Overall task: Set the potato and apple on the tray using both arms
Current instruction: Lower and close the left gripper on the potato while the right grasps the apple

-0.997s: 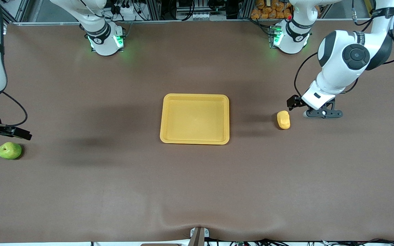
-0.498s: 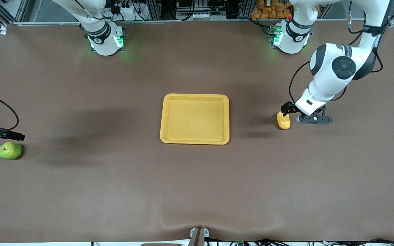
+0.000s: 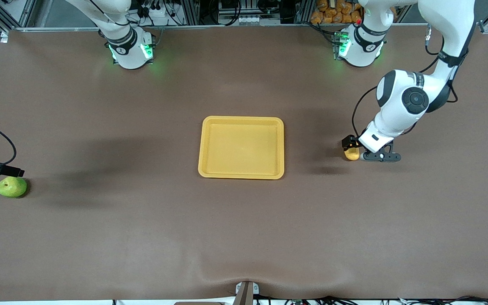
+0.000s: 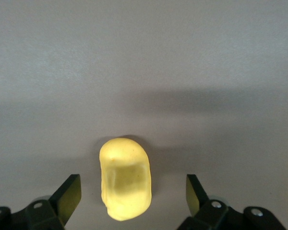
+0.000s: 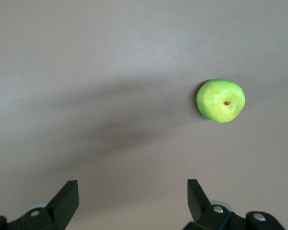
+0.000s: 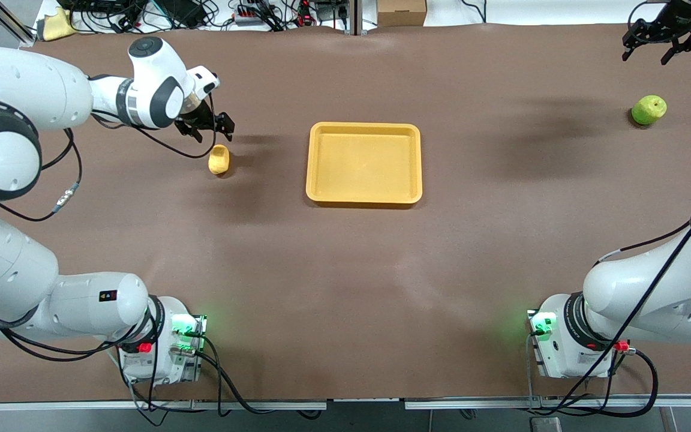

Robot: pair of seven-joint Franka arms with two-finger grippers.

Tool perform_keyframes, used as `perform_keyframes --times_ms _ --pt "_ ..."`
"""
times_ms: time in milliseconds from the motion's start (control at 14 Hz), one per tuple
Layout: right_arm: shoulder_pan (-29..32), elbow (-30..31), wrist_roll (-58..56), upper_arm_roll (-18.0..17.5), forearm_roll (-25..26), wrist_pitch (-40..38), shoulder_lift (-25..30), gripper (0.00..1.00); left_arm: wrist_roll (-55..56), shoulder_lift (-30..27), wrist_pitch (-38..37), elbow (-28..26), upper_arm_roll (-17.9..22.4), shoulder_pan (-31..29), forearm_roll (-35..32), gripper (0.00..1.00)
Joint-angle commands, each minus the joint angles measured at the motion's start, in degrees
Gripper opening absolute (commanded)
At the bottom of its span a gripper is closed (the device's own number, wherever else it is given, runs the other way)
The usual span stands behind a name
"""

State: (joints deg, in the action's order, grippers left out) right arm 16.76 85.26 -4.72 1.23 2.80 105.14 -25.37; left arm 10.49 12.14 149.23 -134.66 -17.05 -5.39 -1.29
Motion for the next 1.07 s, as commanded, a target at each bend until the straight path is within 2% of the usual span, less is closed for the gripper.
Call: perform_keyframes --times_ms 0,214,712,854,997 --pt "1.78 -5.71 -2.84 -0.96 0.63 -0.81 -3.63 1.0 0.68 1.48 2.55 -0.07 0.0 -0.33 0.05 0.94" --pt "3.97 -6.34 -4.94 -0.96 0.63 -0.73 -5.83 1.0 0.68 2.27 2.64 -0.16 0.09 -1.29 0.05 0.9" --pt "8.9 -7.92 -15.04 -0.88 0.8 5.15 -12.16 1.0 0.85 3.59 2.64 -0.51 0.09 -2.09 -1.26 0.86" --pt "10.83 -8.01 -17.94 -0.88 0.8 10.23 -14.53 1.0 0.94 3.68 2.64 -0.6 0.09 -2.09 -1.26 0.86" --pt "11.28 -8.01 -19.01 -0.88 0.8 10.7 -15.24 1.0 0.94 3.94 2.64 -0.6 0.09 -2.09 -1.26 0.85"
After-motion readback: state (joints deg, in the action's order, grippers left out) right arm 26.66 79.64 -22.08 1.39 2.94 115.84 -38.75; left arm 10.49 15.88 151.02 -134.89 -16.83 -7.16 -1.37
